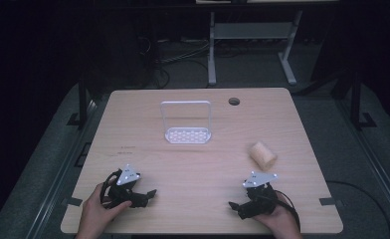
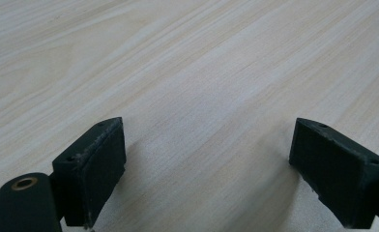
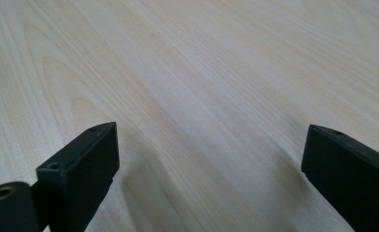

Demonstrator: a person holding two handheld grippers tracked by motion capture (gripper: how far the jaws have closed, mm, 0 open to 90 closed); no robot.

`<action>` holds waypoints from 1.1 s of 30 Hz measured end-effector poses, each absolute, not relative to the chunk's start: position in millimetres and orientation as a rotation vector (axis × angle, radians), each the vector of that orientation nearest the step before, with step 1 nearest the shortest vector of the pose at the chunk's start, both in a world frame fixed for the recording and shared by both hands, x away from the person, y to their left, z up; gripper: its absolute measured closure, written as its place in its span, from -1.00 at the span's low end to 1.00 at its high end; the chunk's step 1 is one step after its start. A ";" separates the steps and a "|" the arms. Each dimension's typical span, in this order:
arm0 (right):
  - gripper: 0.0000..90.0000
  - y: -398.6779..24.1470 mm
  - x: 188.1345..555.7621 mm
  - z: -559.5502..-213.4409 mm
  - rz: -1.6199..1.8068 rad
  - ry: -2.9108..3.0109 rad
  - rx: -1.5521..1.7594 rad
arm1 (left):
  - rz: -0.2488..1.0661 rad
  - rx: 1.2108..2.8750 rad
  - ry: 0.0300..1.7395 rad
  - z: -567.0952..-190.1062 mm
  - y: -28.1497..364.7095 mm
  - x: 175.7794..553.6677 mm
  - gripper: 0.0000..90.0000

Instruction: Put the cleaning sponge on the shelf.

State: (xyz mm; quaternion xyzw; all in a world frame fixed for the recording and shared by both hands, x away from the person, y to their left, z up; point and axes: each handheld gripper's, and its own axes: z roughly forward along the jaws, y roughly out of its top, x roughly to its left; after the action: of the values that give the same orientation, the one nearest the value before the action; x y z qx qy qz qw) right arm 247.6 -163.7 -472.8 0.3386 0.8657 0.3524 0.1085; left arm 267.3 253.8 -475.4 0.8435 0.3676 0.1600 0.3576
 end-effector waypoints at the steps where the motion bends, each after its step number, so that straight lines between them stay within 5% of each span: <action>1: -0.86 -166.4 247.4 -470.8 1.040 2.536 0.995 | 0.412 2.177 0.949 -475.4 253.8 267.1 -0.73; 33: -0.86 -201.8 245.7 -462.5 1.000 2.446 1.079 | 0.412 2.177 0.948 -475.4 254.0 267.2 -0.73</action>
State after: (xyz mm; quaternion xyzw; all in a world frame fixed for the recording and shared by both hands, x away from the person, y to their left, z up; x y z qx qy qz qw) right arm 245.7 -201.8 -462.5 0.3741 0.8481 0.3469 0.1431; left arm 267.2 254.0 -475.4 0.8437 0.3672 0.1598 0.3576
